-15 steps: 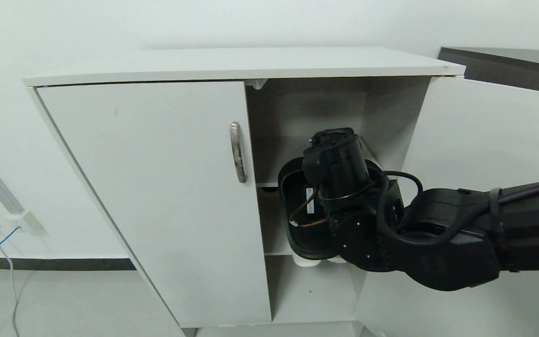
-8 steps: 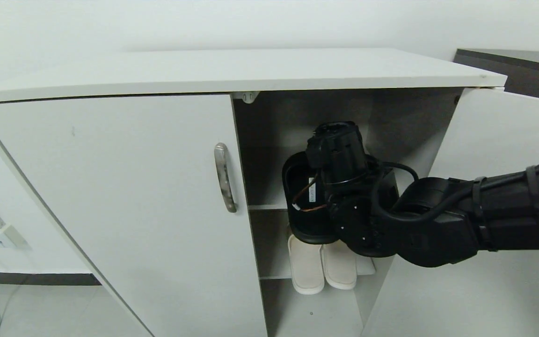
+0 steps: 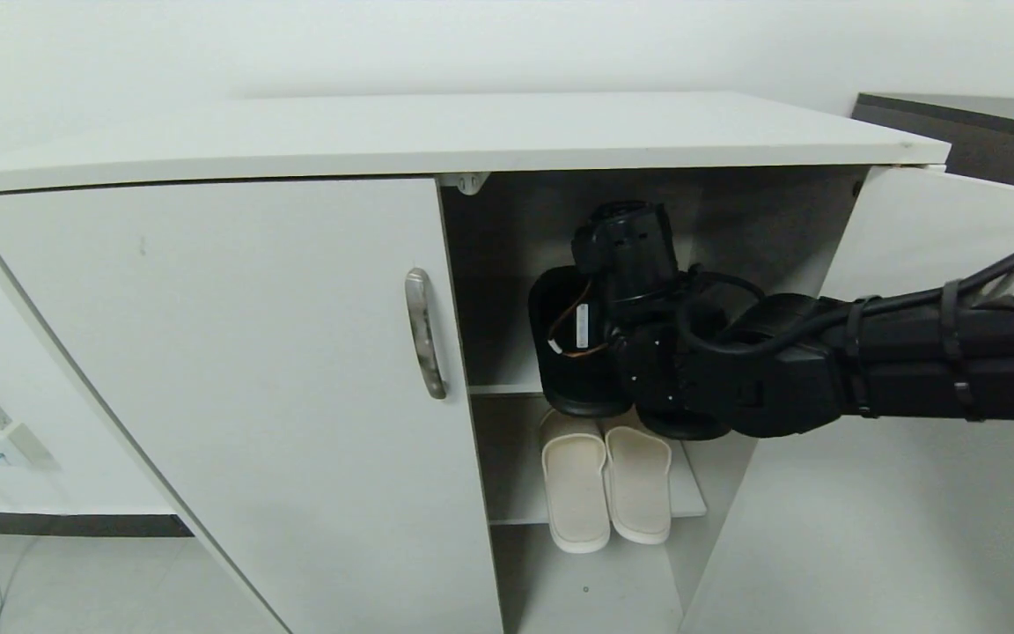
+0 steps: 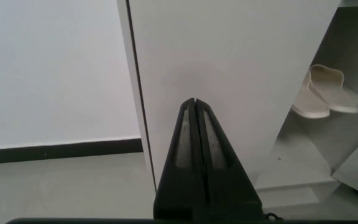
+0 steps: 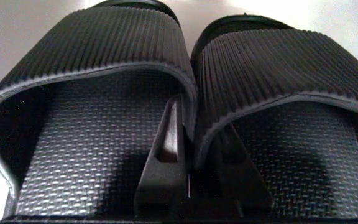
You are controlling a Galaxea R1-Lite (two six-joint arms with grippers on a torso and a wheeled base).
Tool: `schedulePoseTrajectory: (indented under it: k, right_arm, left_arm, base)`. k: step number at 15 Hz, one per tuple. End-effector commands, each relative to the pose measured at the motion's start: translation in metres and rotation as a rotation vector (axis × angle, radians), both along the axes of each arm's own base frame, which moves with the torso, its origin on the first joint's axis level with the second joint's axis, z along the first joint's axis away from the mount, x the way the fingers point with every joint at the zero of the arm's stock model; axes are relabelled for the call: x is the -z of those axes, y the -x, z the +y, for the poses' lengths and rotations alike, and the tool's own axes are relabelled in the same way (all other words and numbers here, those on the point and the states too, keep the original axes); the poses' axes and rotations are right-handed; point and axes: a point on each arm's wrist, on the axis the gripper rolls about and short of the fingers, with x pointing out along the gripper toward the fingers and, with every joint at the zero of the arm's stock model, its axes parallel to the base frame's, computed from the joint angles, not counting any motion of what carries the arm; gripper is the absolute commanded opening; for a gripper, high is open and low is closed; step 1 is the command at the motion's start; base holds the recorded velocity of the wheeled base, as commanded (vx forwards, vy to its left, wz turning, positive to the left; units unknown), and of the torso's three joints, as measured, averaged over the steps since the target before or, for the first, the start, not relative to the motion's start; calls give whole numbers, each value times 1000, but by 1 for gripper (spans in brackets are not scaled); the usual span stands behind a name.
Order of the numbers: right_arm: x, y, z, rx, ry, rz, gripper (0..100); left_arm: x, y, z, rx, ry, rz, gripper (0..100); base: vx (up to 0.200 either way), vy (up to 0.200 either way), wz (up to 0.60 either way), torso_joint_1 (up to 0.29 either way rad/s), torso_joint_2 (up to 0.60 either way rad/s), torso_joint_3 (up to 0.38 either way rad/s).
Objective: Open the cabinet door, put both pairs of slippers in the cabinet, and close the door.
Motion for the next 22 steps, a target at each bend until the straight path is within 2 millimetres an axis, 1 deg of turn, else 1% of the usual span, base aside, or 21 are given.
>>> schedulePoseTrajectory:
  k: [1,4,8,9,11,12,16,17,19,21,22]
  right_arm:
    - [8,-12,3,16,6,4,0]
    - [14,-21,3,24,31,8,0]
    - [15,-23,2,4,34,15,0]
    - [15,-23,1,4,34,15,100]
    - [15,-22,0,4,34,16,100]
    - [15,-19,0,0,39,22,100]
    - [6,8,-1,-40,38,25,100]
    - [4,11,-1,-44,37,23,100]
    - [-6,32,-8,-65,31,16,100]
    - [-10,43,-12,-77,24,9,100]
    - [-11,60,-16,-105,20,8,100]
  left_arm:
    - [0,0,0,0,0,2,0]
    - [0,0,0,0,2,2,0]
    - [0,0,0,0,2,0,0]
    - [0,0,0,0,2,0,0]
    - [0,0,0,0,2,0,0]
    - [0,0,0,0,2,0,0]
    - [0,0,0,0,2,0,0]
    - [0,0,0,0,2,2,0]
    - [0,0,0,0,2,0,0]
    - [0,0,0,0,0,0,0]
    - [0,0,0,0,2,0,0]
  base:
    - [0,0,0,0,0,0]
    - [0,0,0,0,0,0]
    - [0,0,0,0,0,0]
    - [0,0,0,0,0,0]
    - [0,0,0,0,0,0]
    - [0,0,0,0,0,0]
    - [0,0,0,0,0,0]
    - [0,0,0,0,0,0]
    - [0,0,0,0,0,0]
    - [0,0,0,0,0,0]
    - [0,0,0,0,0,0]
